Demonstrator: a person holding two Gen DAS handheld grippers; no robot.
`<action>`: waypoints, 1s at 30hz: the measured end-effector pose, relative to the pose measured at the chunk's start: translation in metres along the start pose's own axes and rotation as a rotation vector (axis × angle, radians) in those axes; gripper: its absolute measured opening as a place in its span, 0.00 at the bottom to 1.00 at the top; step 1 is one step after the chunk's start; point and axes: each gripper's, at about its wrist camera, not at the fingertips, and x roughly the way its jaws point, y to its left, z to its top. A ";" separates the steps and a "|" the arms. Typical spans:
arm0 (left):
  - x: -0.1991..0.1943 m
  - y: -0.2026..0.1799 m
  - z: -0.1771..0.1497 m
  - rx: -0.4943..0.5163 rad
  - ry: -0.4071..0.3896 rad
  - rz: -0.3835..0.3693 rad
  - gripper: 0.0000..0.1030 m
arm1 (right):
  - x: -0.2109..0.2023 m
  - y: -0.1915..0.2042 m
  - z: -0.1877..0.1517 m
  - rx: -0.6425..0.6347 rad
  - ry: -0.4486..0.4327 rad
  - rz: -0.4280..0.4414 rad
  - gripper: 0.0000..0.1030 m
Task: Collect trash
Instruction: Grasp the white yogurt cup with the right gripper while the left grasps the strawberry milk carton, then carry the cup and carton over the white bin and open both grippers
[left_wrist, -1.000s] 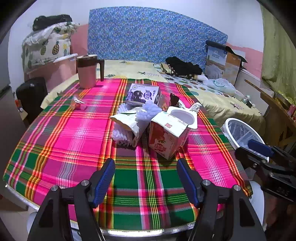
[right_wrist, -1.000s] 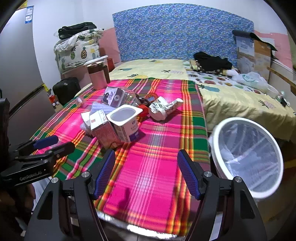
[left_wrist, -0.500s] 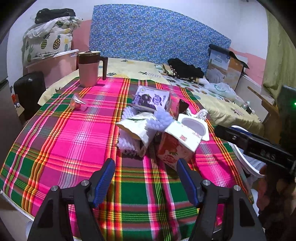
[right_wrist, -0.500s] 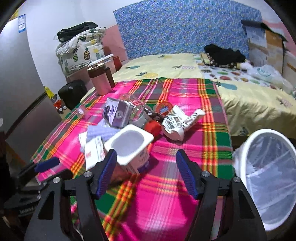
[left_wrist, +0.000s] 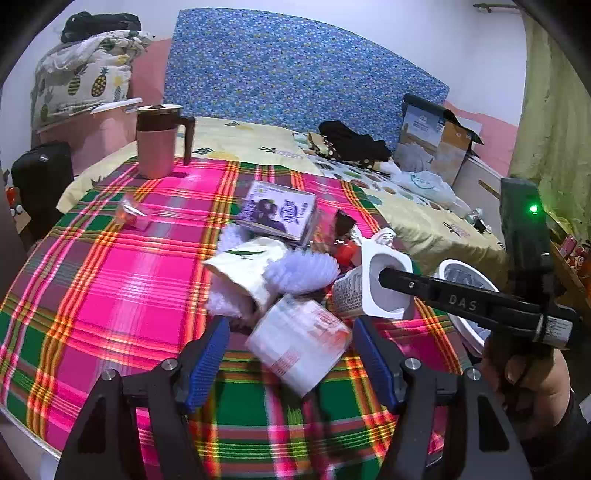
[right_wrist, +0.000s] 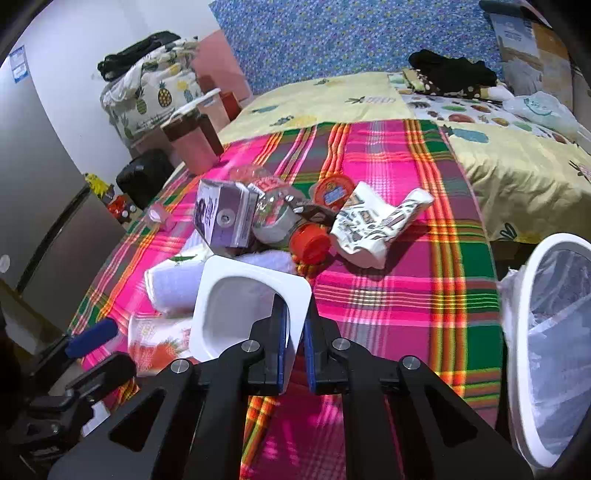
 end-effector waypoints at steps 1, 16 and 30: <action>0.002 -0.002 0.000 -0.004 0.005 -0.009 0.70 | -0.007 -0.002 -0.003 0.002 -0.011 -0.005 0.08; 0.024 -0.003 -0.010 0.114 0.053 0.025 0.74 | -0.026 -0.025 -0.012 0.054 -0.033 -0.020 0.08; 0.025 -0.016 -0.027 0.225 0.090 0.014 0.63 | -0.036 -0.038 -0.028 0.091 -0.039 -0.059 0.08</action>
